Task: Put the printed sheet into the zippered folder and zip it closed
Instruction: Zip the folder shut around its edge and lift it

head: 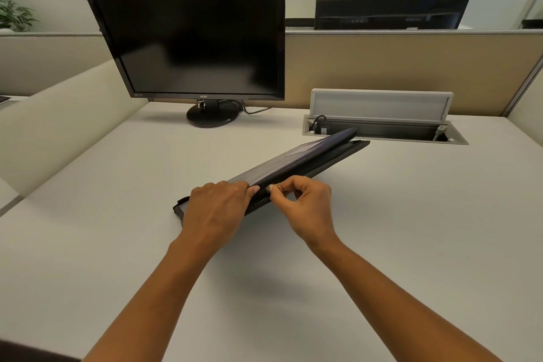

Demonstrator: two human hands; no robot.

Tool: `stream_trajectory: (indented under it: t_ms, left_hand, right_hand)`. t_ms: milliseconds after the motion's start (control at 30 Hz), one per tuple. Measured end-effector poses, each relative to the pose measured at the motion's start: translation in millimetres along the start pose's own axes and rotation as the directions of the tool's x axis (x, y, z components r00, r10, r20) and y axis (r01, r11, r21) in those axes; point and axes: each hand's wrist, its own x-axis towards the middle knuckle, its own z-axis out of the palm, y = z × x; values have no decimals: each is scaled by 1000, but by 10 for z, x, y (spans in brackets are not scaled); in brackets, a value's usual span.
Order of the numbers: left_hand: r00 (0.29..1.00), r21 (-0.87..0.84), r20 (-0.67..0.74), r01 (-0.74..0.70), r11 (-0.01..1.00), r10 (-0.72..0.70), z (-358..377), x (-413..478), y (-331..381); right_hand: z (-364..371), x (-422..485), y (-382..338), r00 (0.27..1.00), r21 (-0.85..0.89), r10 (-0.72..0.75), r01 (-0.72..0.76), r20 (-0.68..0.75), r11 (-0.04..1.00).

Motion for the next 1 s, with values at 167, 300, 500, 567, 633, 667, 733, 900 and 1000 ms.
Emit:
stream_trajectory:
  t_ms: [167,300,500,567,633,667,733,900,1000]
  left_hand:
    - [1000,-9,1,-7,1000,7,34,9,-2]
    - [1000,-21,-1,-20,1000,20,54,8,-8]
    - [1000,-38,-11,-3,999,2,34,0,-31]
    - [1000,-36,-10,-2,999,2,35,12,-33]
    - [1000,-32,-10,-2,999,2,31,20,-38]
    - [1000,-32,-12,-1,999,1,29,22,-44]
    - [1000,-42,-12,6,999,-7,22,20,-62]
    - [1000,-51,-21,12,999,-13,7,29,-65]
    - [1000,-48,-29,7,999,-9,6,38,-68]
  right_hand:
    - [88,-103,-8,1000,27,-9,8,18,1000]
    - [154,-182,-38,995,-3,-43,44,91,999]
    - [105,-156,-40,996,-13,-56,57,75,998]
    - [101,-152,-43,995,-27,-61,64,79,998]
    - [80,-128,-45,995,-40,-69,72,67,997]
    - [59,-103,-41,997,-31,-66,67,48,997]
    - [-5,-37,-29,999,11,-35,35,0,999]
    - [-82,30,-8,1000,-15,-23,23,-13,1000]
    - [-110,75,-5,999,-38,-31,30,-44,999]
